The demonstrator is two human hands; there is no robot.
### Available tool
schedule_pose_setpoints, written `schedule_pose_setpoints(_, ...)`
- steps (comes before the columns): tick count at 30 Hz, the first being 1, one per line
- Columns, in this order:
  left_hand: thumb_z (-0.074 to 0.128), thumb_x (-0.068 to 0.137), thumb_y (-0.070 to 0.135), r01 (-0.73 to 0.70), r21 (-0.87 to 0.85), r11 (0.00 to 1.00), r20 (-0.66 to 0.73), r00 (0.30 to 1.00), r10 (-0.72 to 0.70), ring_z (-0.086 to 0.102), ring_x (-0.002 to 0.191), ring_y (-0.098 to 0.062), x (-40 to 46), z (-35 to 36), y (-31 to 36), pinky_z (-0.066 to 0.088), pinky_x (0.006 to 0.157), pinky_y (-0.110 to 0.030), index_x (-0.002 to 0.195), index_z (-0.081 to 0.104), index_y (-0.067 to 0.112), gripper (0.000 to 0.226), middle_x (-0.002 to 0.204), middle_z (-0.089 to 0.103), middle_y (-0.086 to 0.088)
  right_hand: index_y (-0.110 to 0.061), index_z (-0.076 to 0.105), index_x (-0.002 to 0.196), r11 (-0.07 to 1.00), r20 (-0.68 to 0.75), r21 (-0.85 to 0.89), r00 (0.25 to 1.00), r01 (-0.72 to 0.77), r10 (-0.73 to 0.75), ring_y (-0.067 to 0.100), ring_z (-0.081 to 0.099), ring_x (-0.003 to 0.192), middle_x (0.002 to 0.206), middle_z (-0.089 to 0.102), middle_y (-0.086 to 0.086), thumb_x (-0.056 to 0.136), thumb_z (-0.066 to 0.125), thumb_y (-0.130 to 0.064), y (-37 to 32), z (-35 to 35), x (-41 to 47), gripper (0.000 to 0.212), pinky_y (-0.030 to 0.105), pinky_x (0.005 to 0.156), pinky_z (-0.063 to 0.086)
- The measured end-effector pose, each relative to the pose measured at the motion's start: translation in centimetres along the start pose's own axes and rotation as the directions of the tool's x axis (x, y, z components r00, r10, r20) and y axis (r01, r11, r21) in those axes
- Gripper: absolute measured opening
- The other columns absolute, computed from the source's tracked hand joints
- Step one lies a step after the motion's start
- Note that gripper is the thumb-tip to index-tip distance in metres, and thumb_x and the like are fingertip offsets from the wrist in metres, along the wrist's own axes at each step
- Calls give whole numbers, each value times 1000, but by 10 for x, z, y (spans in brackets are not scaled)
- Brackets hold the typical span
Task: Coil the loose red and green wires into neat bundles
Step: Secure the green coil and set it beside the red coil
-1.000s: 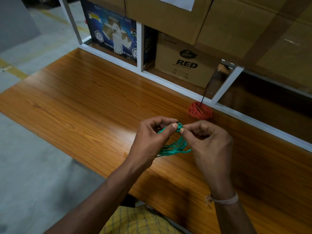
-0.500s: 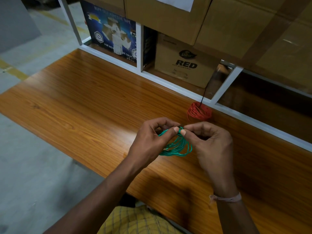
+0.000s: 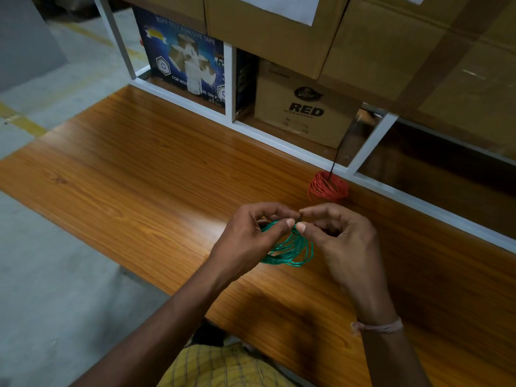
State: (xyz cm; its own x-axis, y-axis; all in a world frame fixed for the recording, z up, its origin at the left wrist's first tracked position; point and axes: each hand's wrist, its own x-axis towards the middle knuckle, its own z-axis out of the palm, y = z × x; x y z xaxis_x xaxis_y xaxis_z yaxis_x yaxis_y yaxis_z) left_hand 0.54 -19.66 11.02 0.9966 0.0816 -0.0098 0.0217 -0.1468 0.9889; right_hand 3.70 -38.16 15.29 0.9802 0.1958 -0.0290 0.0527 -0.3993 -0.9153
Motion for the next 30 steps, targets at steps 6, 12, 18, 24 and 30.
schedule_pose_setpoints(6,71,101,33,14,26,1000,16,1000,-15,76,105,-17,2,-4,3,60,94,-58,108,83,34,14,106,80,3,-26,78,96,982,-88,-142,987,122,-136,-1,73,79,80,77,-11,93,80,-19,-3,9,-6,7,16,63,56)
schedule_pose_setpoints(12,73,101,33,48,55,997,36,998,-50,74,105,-11,1,-7,7,63,92,-54,107,82,37,12,103,79,9,-22,73,91,935,-70,-278,967,219,-247,3,68,76,76,69,-12,97,74,-17,-4,11,-5,8,10,56,46)
schedule_pose_setpoints(18,78,93,54,56,61,997,77,995,-60,76,102,-13,3,-9,4,61,93,-58,102,81,39,18,104,76,4,-25,71,89,942,-13,-229,967,246,-256,9,65,80,88,66,-8,97,74,-17,5,5,5,12,19,61,48)
schedule_pose_setpoints(24,79,94,42,32,103,994,78,996,-40,74,94,-16,8,-14,0,60,87,-59,96,79,37,5,101,75,3,-24,70,93,971,15,-101,976,216,-215,15,65,82,88,68,-5,100,70,-18,9,3,10,9,40,69,54)
schedule_pose_setpoints(30,78,96,41,16,113,994,99,995,-27,74,102,-14,15,-19,6,58,93,-61,96,77,37,5,101,79,8,-20,67,96,965,-87,-103,965,240,-249,10,61,82,91,65,-4,103,65,-19,9,14,12,7,21,65,48)
